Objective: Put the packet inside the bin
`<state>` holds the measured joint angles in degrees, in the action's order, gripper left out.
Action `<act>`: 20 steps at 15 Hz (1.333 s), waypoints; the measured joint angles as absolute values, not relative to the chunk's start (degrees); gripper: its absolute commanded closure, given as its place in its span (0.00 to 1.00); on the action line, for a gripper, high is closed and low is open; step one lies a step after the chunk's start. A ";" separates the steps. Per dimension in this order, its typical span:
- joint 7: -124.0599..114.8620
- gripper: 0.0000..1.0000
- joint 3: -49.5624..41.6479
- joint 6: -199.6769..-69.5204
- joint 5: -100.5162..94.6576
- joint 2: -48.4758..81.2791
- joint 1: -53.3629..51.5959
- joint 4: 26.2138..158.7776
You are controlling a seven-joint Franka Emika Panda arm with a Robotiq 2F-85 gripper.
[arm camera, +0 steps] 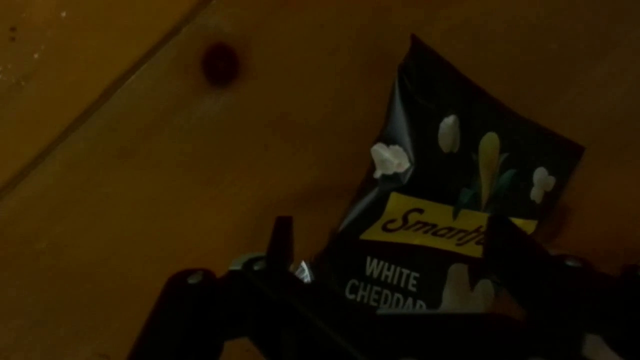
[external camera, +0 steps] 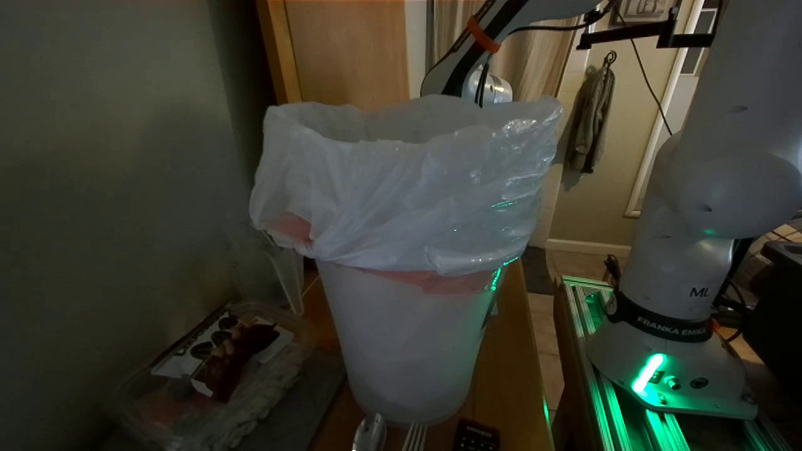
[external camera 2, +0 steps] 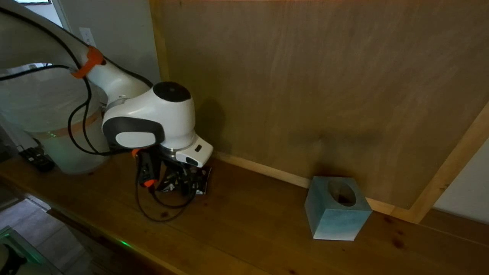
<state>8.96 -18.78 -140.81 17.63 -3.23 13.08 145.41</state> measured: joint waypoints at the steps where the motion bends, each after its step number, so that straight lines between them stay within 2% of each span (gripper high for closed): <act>1: 8.96 0.41 -18.76 -140.81 18.08 -2.53 13.08 145.36; 8: 9.32 0.89 -18.63 -140.81 22.53 -0.79 13.27 144.69; 10: 9.34 0.99 -18.63 -140.81 22.75 -0.80 13.41 144.44; 20: 9.61 0.98 -18.81 -138.46 18.14 -5.20 15.51 144.29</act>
